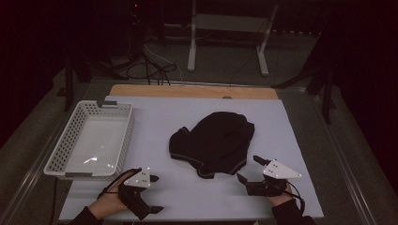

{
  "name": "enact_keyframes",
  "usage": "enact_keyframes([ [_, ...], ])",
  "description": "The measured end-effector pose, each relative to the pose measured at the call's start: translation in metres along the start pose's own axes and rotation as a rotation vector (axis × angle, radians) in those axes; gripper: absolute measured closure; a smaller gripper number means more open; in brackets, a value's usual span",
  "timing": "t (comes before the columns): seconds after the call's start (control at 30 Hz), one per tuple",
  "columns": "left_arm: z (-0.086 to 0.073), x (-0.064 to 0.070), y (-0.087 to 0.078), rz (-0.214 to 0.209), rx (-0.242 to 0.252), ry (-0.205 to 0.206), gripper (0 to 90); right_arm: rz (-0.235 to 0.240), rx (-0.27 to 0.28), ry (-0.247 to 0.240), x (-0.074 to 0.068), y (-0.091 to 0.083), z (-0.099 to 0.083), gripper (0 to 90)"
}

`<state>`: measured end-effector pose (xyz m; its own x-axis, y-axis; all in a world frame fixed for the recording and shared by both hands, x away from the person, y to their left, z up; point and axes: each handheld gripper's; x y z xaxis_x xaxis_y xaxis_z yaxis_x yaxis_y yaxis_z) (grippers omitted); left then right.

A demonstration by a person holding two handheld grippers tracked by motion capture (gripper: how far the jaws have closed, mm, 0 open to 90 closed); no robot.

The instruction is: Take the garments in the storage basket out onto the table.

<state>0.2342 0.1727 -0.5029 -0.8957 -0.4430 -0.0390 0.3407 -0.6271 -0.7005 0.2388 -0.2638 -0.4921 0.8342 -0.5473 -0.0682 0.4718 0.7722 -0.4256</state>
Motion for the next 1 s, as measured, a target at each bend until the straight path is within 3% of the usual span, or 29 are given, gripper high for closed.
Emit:
enact_keyframes([
  [0.13, -0.007, 0.001, -0.010, 0.015, -0.012, 0.009, 0.0, 0.000, 0.000, -0.001, 0.000, 0.000, 0.000, 11.0],
  [0.43, -0.026, 0.002, -0.025, 0.052, -0.026, -0.021, 0.0, -0.006, -0.008, -0.003, 0.000, 0.000, -0.001, 11.0],
  [0.63, -0.036, 0.001, -0.037, 0.047, -0.037, -0.021, 0.0, -0.008, -0.007, -0.003, 0.000, 0.000, -0.001, 11.0],
  [1.0, -0.041, -0.001, -0.042, 0.071, -0.021, -0.029, 0.0, -0.008, -0.015, -0.004, 0.001, 0.001, -0.001, 11.0],
])
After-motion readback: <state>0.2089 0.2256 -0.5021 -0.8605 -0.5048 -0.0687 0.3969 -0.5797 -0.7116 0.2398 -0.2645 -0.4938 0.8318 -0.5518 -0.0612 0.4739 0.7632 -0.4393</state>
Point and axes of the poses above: each handheld gripper's, and its own axes: y roughly forward along the jaws, z roughly out of its top, x roughly to its right, and after that the axes turned 15 degrees about z, right-handed
